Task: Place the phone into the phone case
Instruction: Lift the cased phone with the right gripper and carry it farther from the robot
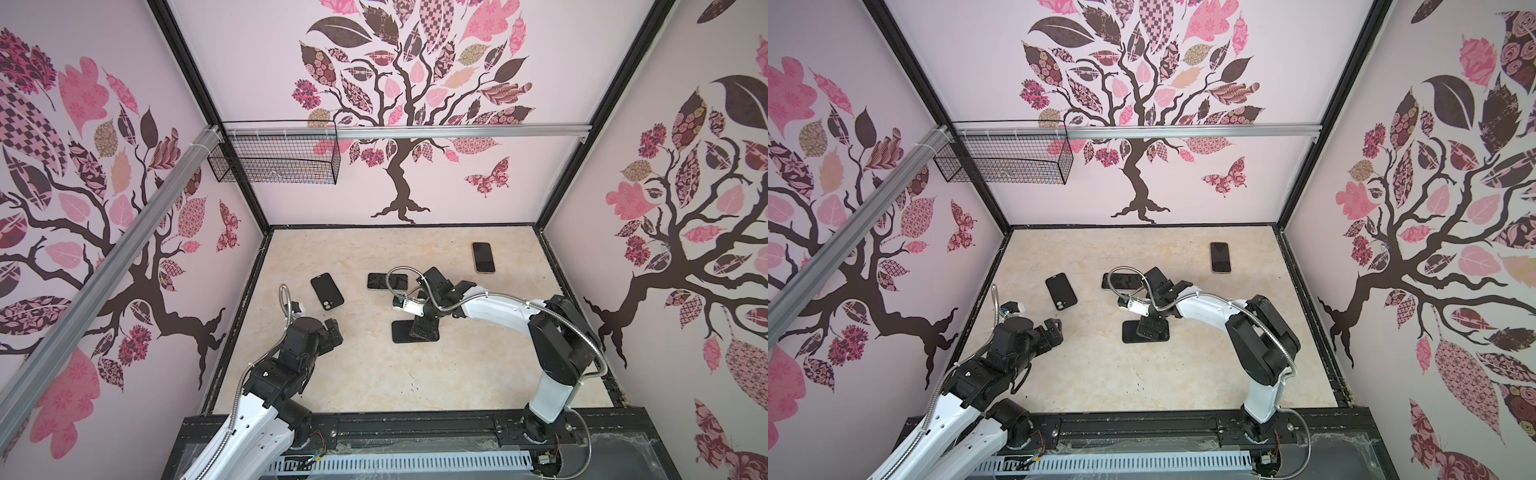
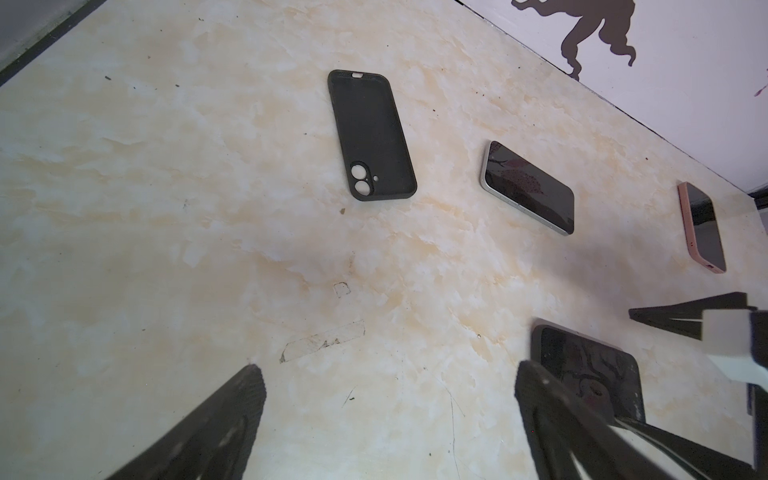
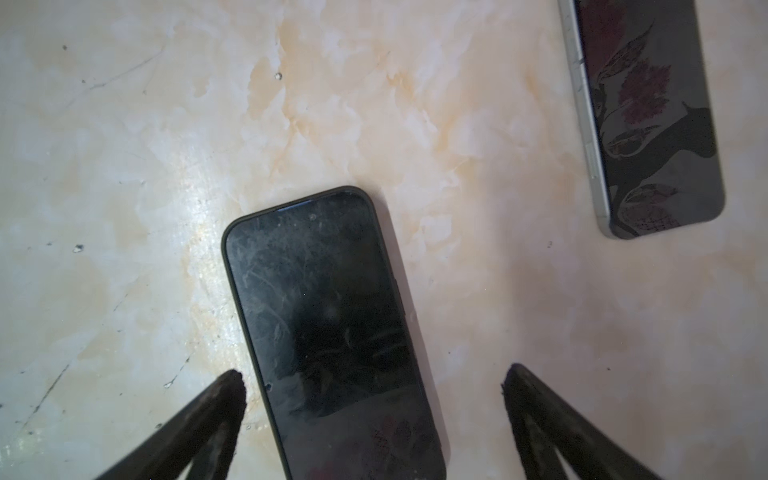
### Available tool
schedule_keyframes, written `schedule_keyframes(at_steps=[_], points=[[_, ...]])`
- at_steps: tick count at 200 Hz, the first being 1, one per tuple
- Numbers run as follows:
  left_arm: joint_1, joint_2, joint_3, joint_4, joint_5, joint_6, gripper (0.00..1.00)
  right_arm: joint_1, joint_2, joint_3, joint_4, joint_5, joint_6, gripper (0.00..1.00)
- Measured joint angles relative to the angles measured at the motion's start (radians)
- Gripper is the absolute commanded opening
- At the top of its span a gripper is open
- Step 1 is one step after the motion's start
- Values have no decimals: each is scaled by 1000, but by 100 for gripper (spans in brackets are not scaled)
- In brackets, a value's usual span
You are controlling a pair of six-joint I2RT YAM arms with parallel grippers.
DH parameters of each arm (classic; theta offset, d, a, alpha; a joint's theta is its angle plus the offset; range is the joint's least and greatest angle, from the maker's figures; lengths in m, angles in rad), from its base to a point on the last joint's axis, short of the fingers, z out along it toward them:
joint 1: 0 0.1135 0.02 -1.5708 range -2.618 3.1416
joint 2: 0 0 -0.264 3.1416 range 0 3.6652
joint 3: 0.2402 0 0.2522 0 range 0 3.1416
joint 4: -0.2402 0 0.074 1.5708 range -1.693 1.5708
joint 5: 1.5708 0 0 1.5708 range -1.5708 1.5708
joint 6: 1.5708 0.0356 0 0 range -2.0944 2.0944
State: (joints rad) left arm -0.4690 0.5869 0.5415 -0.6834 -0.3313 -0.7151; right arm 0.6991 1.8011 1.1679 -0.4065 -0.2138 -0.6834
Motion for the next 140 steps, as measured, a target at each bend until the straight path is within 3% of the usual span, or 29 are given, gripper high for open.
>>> schedule_keyframes(at_steps=[140], points=[[0,-3,-14,3,22,8,97,3,142,88,-113,-8,-73,100]])
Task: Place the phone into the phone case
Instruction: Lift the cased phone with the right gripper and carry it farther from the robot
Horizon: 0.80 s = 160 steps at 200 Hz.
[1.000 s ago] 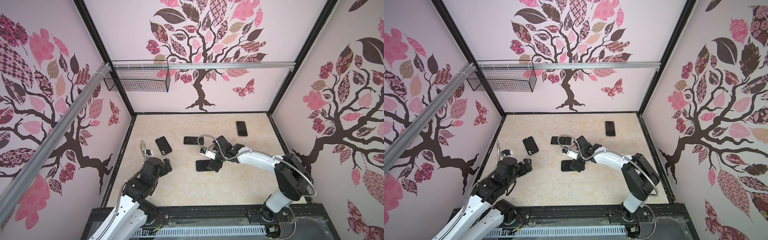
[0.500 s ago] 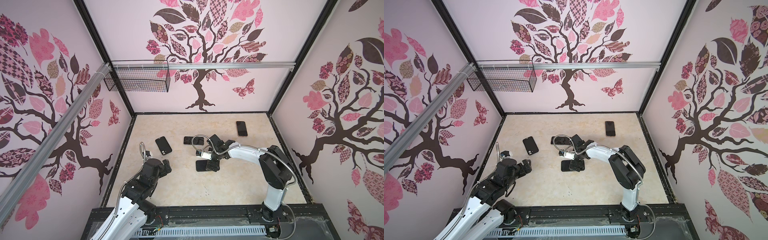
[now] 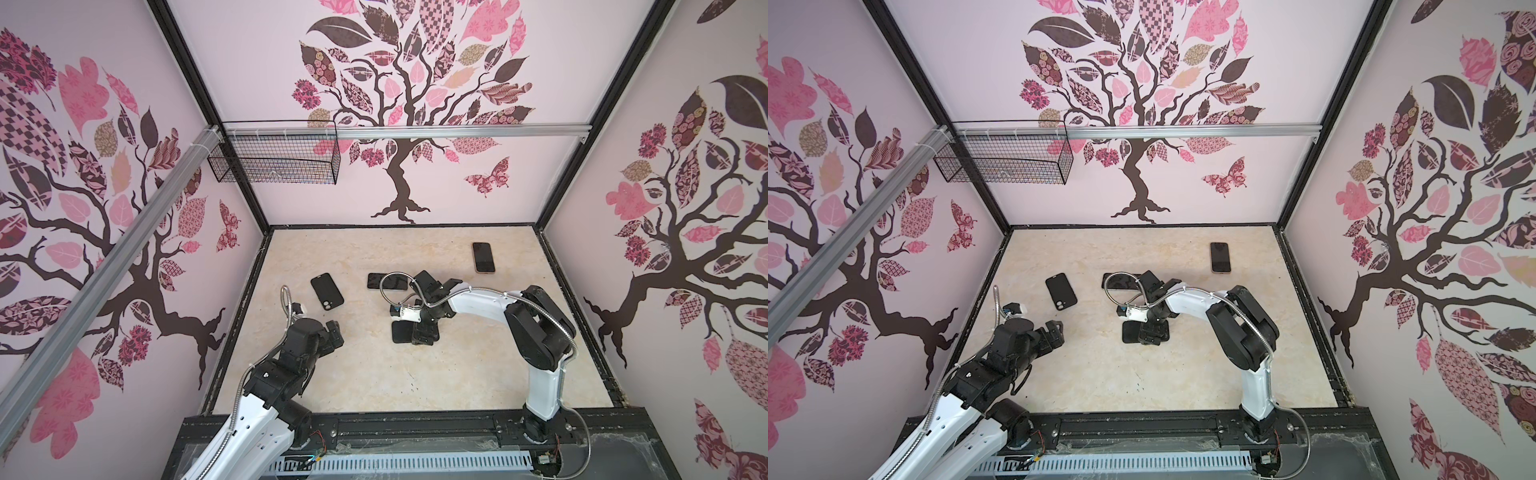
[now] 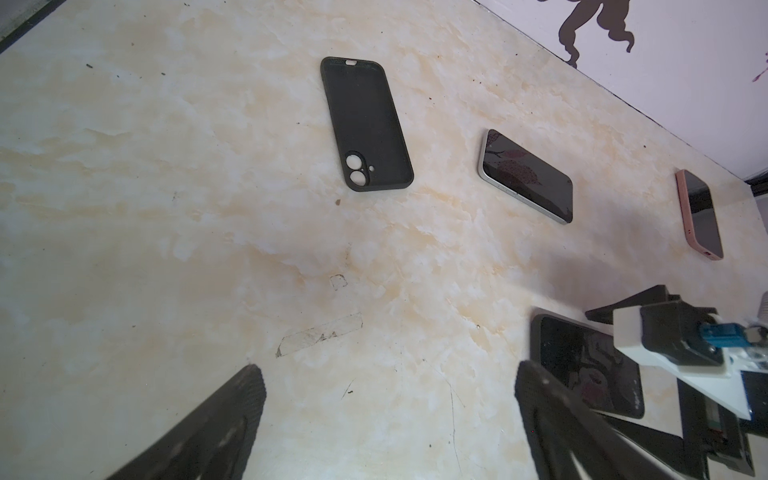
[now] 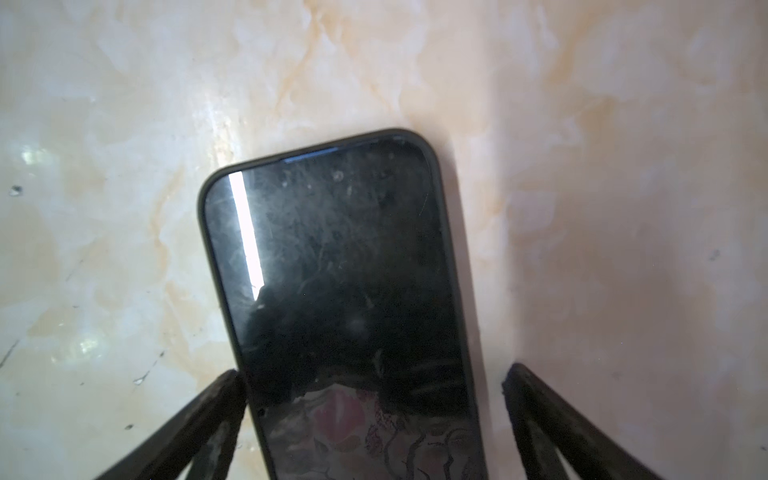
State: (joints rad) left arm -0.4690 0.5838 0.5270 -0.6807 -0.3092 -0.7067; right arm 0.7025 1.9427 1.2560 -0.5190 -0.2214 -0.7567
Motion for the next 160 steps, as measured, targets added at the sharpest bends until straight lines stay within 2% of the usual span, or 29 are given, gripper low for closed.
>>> schedule_keyframes(at_steps=[100,160], points=[[0,6,0,6,0,3,97,63,5,11,8,119,47,90],[0,1,0,6,-1,3,97,69,8,13,31,138,135,71]])
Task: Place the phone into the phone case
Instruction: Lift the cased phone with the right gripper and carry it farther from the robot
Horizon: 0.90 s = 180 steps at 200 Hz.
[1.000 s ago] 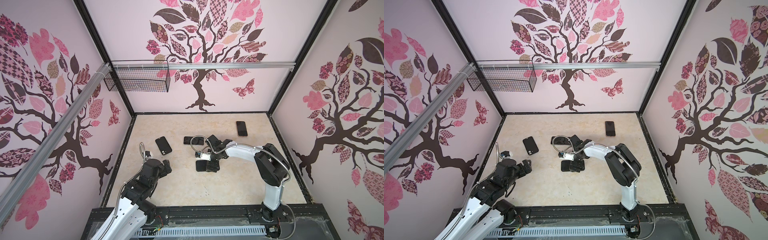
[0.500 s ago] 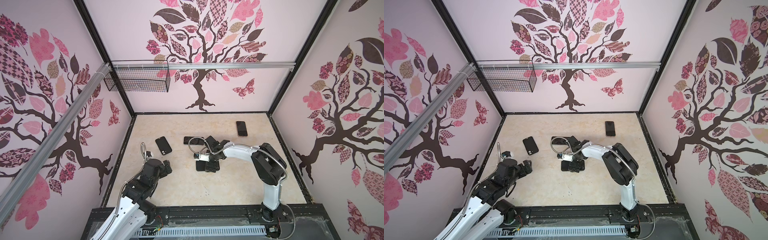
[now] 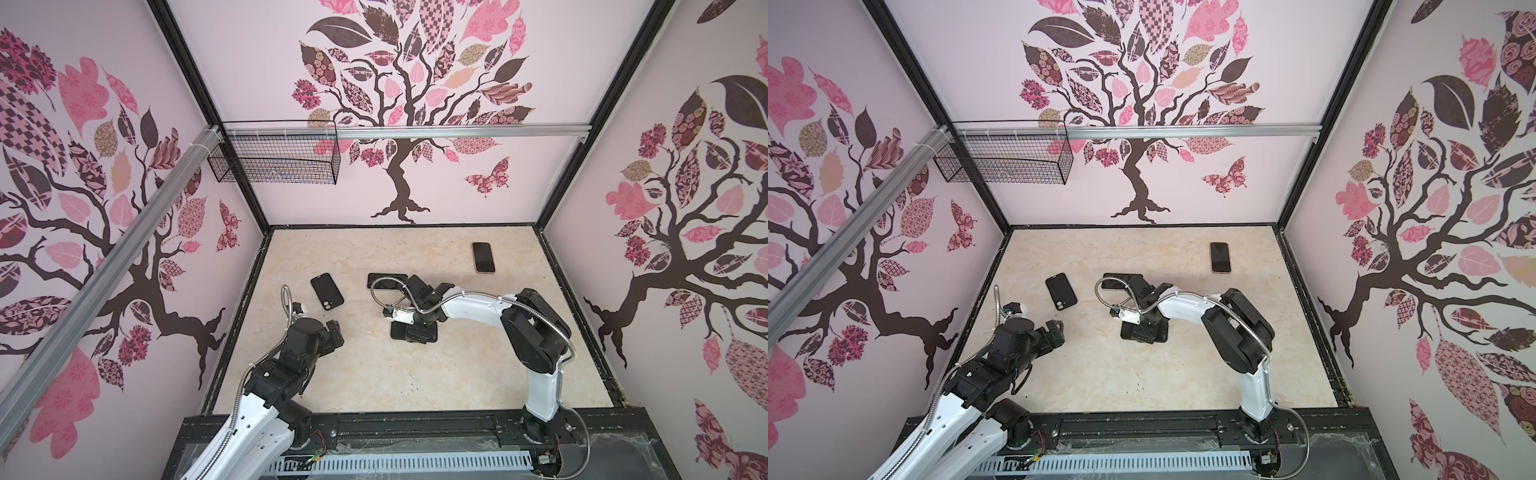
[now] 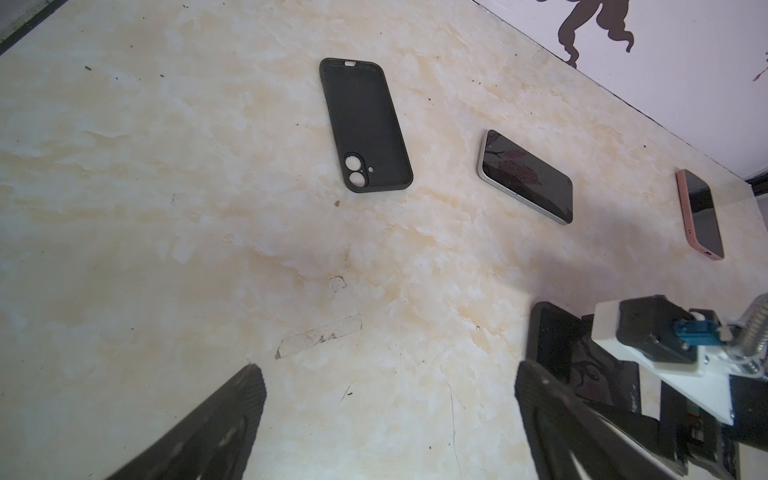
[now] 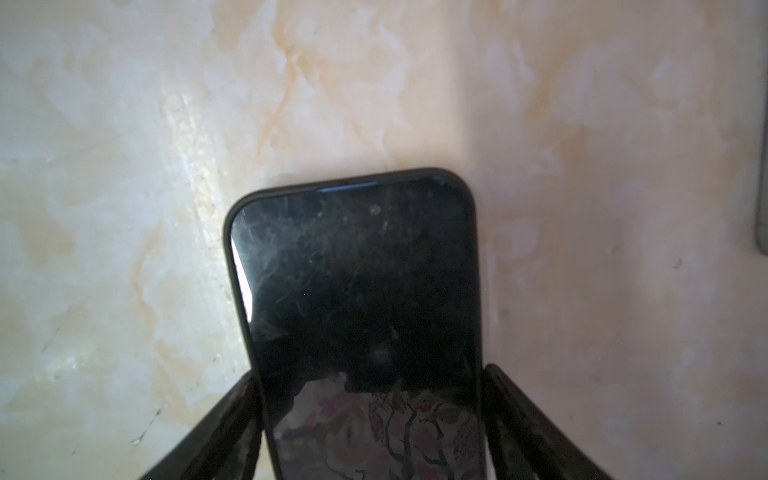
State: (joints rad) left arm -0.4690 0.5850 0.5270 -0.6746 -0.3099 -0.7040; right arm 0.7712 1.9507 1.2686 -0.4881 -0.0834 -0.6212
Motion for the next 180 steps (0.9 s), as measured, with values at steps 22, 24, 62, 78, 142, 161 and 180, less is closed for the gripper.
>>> schedule_keyframes(at_steps=[22,24,62,78,142,161,180], points=[[0,-3,0,0,0,0,97,0,0,0,8,2,33,65],[0,-4,0,0,0,0,97,0,0,0,10,3,36,65],[0,-5,0,0,0,0,97,0,-2,-10,53,11,122,61],[0,-5,0,0,0,0,97,-4,-2,-10,67,26,187,56],[0,-5,0,1,8,1,97,-151,-4,-2,82,9,454,29],[0,-3,0,2,9,2,97,-183,-14,-19,106,10,512,29],[0,3,0,5,14,5,97,-206,-29,-39,121,13,561,26]])
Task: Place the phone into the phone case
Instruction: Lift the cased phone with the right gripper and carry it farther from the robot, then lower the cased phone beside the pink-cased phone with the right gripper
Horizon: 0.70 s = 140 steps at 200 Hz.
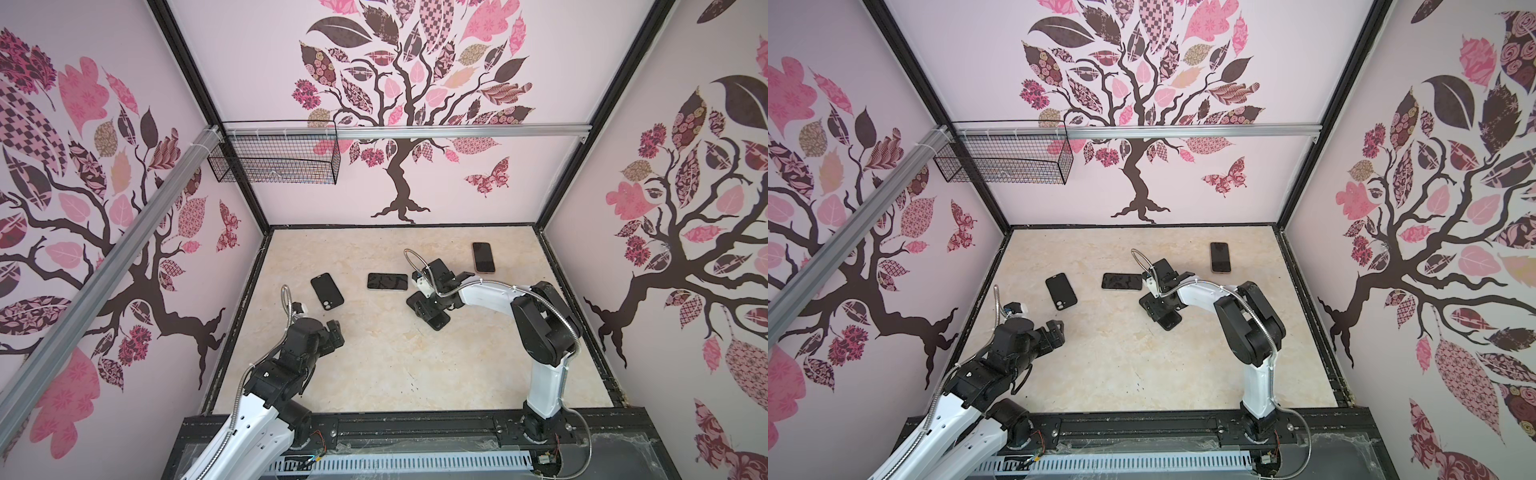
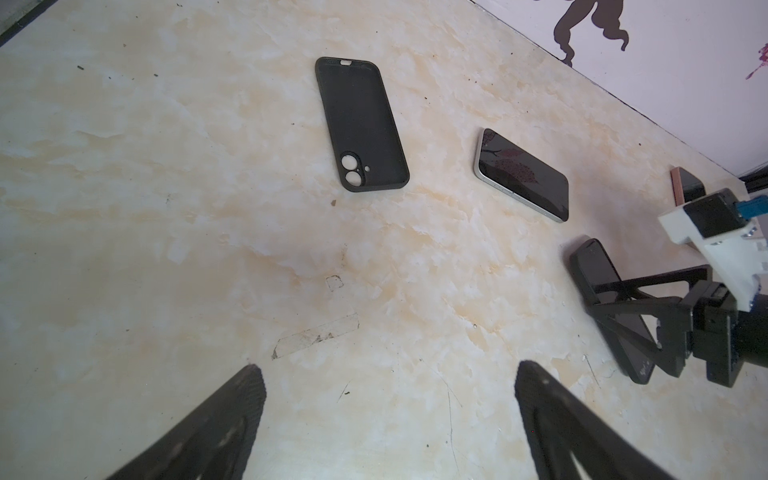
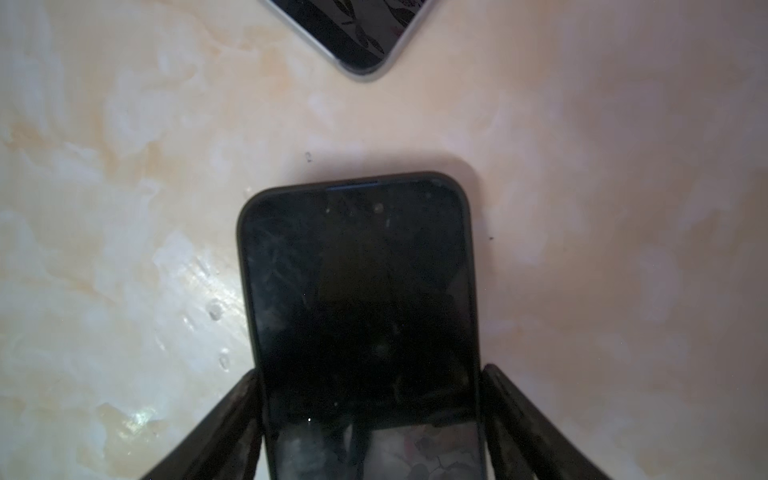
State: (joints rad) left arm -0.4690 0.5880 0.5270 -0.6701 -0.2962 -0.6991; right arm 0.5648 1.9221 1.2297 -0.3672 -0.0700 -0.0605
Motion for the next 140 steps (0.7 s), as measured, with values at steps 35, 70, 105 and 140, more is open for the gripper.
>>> schedule_keyframes(at_steps=[35,70,105,140], points=[[0,14,0,4,14,9,97,-64,-20,-19,23,7,89,24],[0,24,0,8,24,15,97,-172,-29,-16,60,31,188,23],[0,40,0,14,39,18,97,-244,-29,59,46,77,251,24],[0,57,0,22,57,20,97,-266,-3,199,53,94,290,24]])
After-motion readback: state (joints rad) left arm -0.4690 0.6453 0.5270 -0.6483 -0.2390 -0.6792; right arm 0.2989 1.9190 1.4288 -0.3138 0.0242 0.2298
